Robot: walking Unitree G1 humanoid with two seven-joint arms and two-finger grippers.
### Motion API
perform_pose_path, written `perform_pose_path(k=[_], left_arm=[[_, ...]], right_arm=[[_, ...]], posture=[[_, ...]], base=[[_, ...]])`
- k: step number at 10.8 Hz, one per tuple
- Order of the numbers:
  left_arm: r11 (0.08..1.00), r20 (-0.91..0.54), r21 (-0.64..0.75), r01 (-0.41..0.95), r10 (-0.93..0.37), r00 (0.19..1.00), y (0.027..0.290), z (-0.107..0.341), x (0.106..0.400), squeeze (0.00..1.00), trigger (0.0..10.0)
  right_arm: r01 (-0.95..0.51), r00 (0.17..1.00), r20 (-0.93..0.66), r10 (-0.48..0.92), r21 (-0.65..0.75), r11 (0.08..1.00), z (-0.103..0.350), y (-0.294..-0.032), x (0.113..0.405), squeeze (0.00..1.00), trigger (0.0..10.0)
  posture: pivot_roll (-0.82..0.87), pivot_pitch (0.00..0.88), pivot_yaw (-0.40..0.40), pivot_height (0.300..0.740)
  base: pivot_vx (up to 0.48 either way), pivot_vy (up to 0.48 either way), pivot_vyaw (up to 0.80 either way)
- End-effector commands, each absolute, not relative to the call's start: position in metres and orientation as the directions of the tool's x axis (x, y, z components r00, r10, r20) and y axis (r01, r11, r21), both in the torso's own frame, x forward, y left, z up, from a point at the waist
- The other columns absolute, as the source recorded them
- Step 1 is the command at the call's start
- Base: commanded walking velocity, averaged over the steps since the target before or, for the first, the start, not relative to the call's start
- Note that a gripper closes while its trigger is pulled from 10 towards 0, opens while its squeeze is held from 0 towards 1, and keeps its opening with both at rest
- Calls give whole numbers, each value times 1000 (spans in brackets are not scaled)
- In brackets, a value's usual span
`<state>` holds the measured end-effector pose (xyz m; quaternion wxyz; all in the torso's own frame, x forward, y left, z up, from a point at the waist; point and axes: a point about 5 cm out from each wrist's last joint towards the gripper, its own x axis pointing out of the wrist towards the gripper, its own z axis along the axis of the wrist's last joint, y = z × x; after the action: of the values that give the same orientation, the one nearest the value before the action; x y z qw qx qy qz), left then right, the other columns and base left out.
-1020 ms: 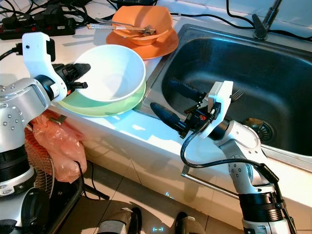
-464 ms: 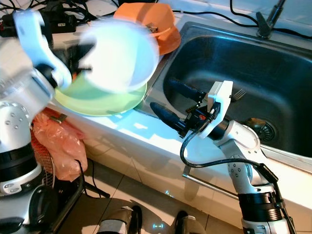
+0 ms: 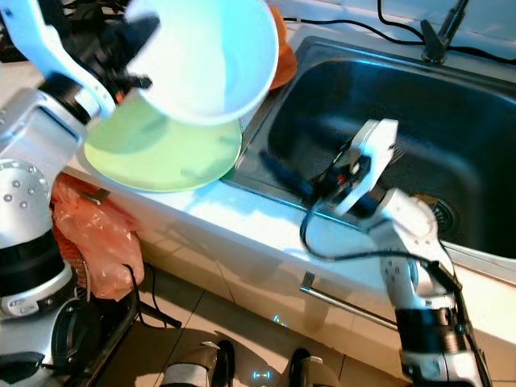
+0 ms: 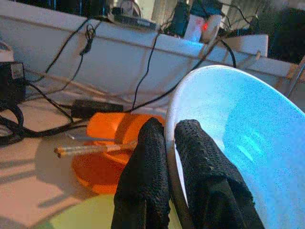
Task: Kitchen organization
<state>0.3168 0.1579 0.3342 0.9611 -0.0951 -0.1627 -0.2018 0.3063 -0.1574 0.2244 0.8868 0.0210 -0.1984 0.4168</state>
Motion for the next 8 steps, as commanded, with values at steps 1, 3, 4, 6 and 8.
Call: perform_pose_path(k=[1,3,4,6,8], left_arm=[[892,397,-90,444,-377,837,155,343,315,0,10000],[900,400,-48,434,-381,834,146,342,321,0,10000],[898,409,-14,441,-397,822,136,342,325,0,10000],[886,418,87,455,-447,791,112,342,336,0,10000],[862,415,135,489,-498,762,88,339,346,0,10000]], right_arm=[[-699,612,382,693,-148,699,229,-168,309,0,10000],[-664,639,369,674,-176,726,230,-179,309,0,10000],[-635,661,370,652,-186,750,232,-185,310,0,10000],[-547,722,377,581,-203,812,234,-202,312,0,10000],[-476,763,380,523,-218,852,236,-215,311,0,10000]], posture=[[135,177,32,740],[123,171,36,740],[113,166,41,740],[90,155,54,740],[69,146,72,740]], base=[[0,0,0],[0,0,0],[0,0,0],[0,0,0],[0,0,0]])
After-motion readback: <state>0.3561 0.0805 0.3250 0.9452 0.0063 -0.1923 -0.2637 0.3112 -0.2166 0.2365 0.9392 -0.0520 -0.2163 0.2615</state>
